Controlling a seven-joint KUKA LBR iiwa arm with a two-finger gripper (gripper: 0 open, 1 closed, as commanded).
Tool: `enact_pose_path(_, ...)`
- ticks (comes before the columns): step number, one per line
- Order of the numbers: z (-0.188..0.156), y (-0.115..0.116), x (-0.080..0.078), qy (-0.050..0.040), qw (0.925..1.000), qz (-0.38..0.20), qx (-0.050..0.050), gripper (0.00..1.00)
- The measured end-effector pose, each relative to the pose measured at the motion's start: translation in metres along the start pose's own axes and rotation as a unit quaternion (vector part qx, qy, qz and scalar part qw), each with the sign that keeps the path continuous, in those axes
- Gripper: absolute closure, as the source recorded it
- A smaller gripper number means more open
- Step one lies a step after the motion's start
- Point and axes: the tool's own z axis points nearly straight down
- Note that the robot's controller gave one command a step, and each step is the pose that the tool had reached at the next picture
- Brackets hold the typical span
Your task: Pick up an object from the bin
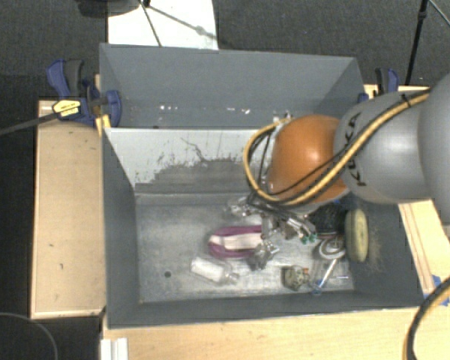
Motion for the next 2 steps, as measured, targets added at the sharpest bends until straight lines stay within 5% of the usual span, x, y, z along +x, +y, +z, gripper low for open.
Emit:
enact_pose_path(1, -0.002, -0.001, 0.0, 0.0003, 1.0, 0.003, 0.001, 1.0)
enact_pose_path(2, -0.133, 0.009, 0.012, -0.0036, 1.0, -0.009, 0.002, 1.0)
